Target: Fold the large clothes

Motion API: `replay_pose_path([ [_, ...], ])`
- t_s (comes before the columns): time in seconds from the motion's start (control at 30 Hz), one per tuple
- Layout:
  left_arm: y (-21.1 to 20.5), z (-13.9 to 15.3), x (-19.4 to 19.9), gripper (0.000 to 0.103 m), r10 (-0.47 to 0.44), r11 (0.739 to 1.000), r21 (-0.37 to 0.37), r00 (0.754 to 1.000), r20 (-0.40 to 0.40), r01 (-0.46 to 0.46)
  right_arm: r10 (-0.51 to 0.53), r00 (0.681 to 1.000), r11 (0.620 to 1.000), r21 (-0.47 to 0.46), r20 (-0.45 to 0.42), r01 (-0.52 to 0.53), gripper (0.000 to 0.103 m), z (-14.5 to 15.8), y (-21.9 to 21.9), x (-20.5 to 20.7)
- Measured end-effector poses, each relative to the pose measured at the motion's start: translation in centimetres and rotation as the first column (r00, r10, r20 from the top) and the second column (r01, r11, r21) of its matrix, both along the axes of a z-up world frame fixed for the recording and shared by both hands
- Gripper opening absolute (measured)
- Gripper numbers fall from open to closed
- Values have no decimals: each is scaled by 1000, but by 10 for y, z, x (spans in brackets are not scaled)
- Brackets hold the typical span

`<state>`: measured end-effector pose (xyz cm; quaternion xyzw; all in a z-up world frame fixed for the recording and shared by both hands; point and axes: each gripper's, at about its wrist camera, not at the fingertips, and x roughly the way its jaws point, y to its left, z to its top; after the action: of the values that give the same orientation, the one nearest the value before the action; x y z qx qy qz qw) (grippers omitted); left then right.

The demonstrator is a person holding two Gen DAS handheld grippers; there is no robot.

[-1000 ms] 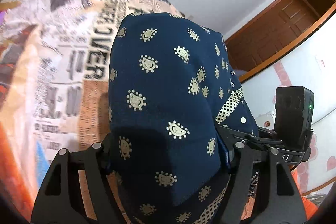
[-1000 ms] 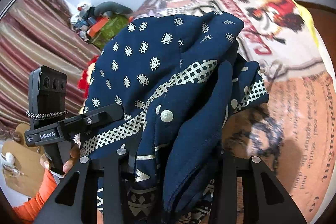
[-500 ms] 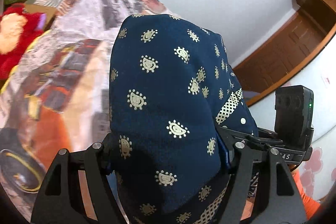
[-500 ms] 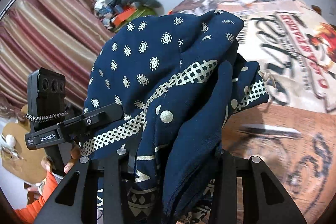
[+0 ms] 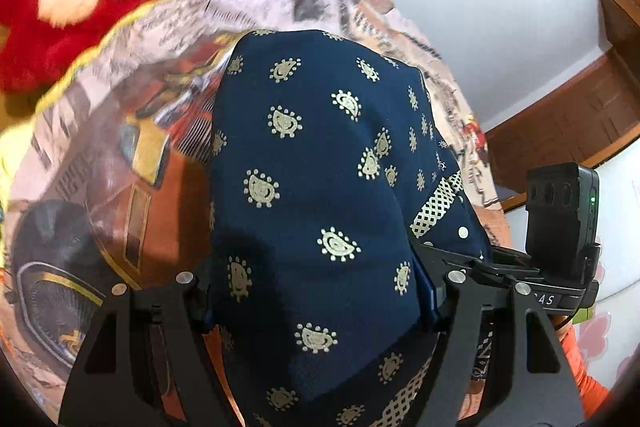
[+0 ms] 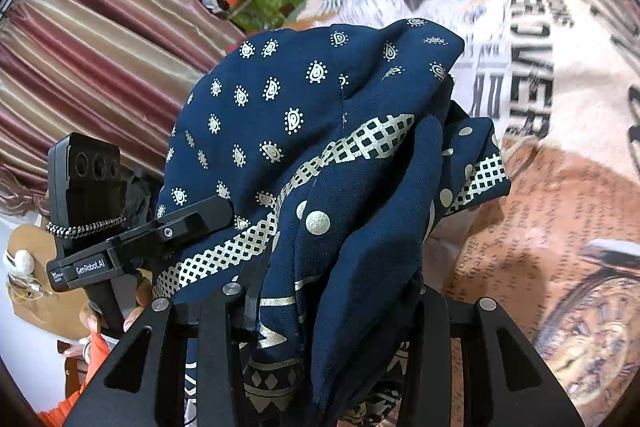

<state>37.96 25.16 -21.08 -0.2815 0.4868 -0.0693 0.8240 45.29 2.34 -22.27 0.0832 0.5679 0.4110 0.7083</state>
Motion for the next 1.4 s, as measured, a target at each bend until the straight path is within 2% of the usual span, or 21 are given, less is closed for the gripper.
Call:
replay_pose_path([
  [0.23,5,-44,2,72,10,999,-50,997,-81,-14,1,997,997,-71,-74,-6,38,-42,15,12],
  [0.3,8,-53,4,73,9,998,-53,997,-83,-14,4,997,996,-92,-78,-11,38,-51,19,14],
  [0.53,11,-54,-1,74,5,998,-65,997,-81,-10,27,999,990,-135,-40,-32,43,-50,27,14],
  [0.73,11,-43,-2,74,23,1000,-7,995,-95,-24,51,998,980,-196,22,-45,49,-38,15,3],
  [0.87,8,-22,-11,73,31,992,121,998,-56,-24,101,989,965,-254,112,-70,50,-18,8,-8],
  [0.9,6,-13,-15,73,26,984,175,999,-30,-21,113,983,962,-263,145,-71,50,-11,6,-12],
  [0.97,-3,12,-26,73,3,945,327,999,47,-18,129,971,958,-277,203,-69,50,2,2,-19],
  [1.0,-10,24,-32,73,-18,916,402,997,81,-16,133,964,958,-281,232,-65,50,8,0,-23],
  [1.1,-32,47,-48,73,-107,836,549,983,146,10,154,925,961,-271,348,-58,50,32,1,-37],
  [1.13,-39,50,-54,73,-138,818,574,978,156,24,159,915,962,-266,371,-59,50,37,4,-40],
  [1.23,-55,45,-60,73,-179,798,600,974,141,60,190,893,960,-268,407,-81,56,42,14,-50],
  [1.4,-71,3,-63,73,-176,782,612,984,37,116,268,893,925,-356,363,-133,57,10,26,-59],
])
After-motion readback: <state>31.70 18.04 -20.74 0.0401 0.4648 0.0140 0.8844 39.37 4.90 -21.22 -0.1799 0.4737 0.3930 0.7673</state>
